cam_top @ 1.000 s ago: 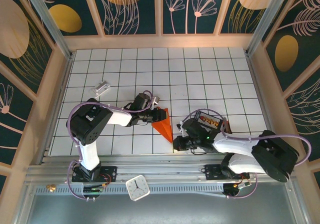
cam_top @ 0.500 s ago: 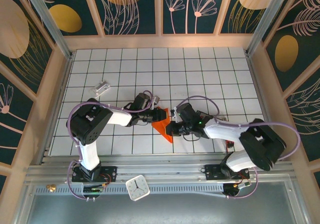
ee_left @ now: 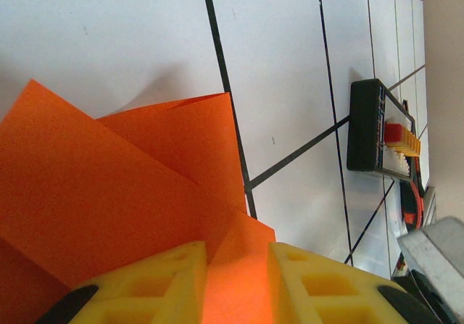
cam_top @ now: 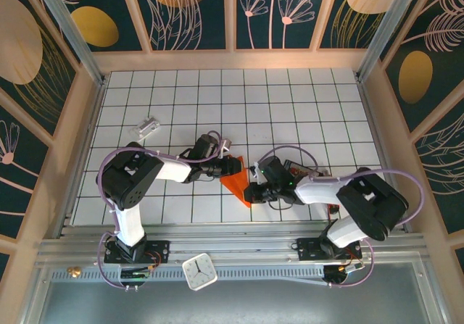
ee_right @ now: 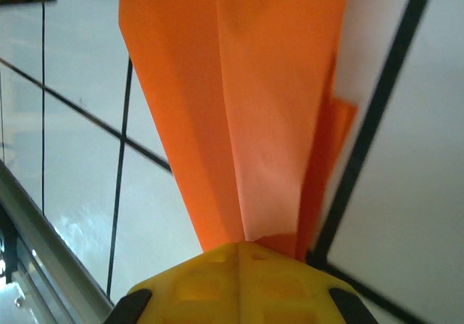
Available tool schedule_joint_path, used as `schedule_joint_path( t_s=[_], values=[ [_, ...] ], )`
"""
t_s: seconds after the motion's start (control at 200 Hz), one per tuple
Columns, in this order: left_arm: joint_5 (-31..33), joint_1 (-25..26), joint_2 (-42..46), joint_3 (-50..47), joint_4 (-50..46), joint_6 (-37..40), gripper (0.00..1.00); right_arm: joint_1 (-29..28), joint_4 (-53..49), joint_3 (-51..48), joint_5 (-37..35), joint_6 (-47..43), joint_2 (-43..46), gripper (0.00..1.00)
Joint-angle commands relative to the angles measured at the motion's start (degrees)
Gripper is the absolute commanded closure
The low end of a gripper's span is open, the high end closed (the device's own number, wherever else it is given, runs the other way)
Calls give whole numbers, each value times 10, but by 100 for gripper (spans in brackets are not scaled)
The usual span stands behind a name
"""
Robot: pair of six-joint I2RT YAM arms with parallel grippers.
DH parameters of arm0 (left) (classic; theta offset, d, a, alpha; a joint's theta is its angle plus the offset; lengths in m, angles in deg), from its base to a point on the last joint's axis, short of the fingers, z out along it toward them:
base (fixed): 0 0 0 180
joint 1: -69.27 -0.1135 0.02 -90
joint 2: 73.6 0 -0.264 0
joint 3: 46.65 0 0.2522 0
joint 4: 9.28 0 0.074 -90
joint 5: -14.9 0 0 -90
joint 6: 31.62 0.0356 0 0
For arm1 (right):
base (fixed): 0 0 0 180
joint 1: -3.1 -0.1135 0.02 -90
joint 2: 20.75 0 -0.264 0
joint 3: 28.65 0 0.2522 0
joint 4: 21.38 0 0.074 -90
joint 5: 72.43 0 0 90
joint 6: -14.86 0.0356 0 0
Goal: Fold a paper plane with a square sheet of paper (pick it up from the middle)
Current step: Fourth fold the wing at the center of the table.
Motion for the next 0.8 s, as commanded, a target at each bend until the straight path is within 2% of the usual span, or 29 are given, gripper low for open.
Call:
schedule_joint_path(
  t_s=[0.0,0.16,0.39,0.58,0.796],
  values=[
    [55,-9,-42,-15,-86,24,71,-30,-72,-48,3,29,28,100],
    [57,-8,-40,-18,-87,26,70,-47,-88,-88,-5,61,96,100],
    [58,-9,-40,-19,-85,24,71,1,-75,-5,19,36,136,100],
    [54,-9,-44,-19,-81,22,71,12,-52,42,22,20,82,100],
    [55,-9,-39,-21,-83,23,70,15,-22,45,28,10,10,100]
  ],
)
